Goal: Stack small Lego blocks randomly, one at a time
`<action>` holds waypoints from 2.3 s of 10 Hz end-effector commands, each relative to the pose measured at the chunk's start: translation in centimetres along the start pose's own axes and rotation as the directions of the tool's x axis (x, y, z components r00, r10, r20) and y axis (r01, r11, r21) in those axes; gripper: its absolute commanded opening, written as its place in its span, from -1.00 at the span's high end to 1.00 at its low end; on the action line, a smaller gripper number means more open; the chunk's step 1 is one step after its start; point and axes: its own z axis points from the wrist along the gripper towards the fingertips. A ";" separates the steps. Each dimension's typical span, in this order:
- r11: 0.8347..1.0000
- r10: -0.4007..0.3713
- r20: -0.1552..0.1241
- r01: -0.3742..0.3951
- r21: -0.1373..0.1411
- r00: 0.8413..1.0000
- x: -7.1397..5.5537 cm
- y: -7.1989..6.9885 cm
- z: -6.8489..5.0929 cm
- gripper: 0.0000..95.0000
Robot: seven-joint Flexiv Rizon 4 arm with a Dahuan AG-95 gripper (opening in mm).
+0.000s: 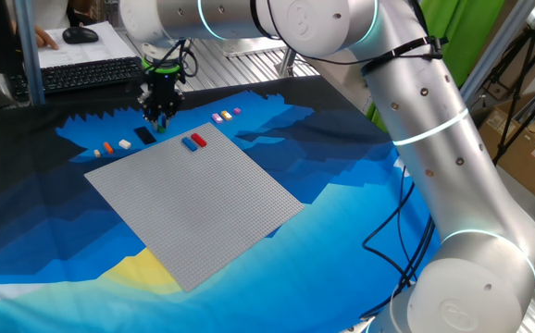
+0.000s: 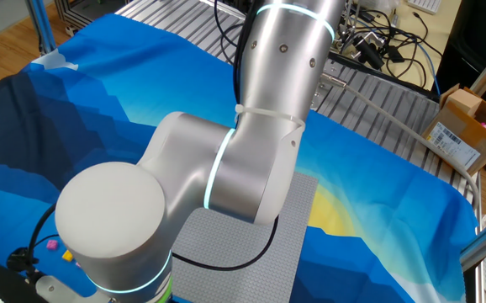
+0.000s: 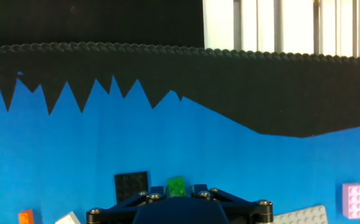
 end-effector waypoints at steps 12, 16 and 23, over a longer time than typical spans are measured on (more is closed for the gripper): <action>0.999 -0.021 -0.064 0.023 0.042 0.998 2.4 -1.5 -3.0 1.00; 0.998 -0.037 -0.067 0.040 0.045 0.997 5.9 -3.6 -3.2 1.00; 0.998 -0.050 -0.057 0.053 0.038 0.997 8.3 -5.7 -2.0 1.00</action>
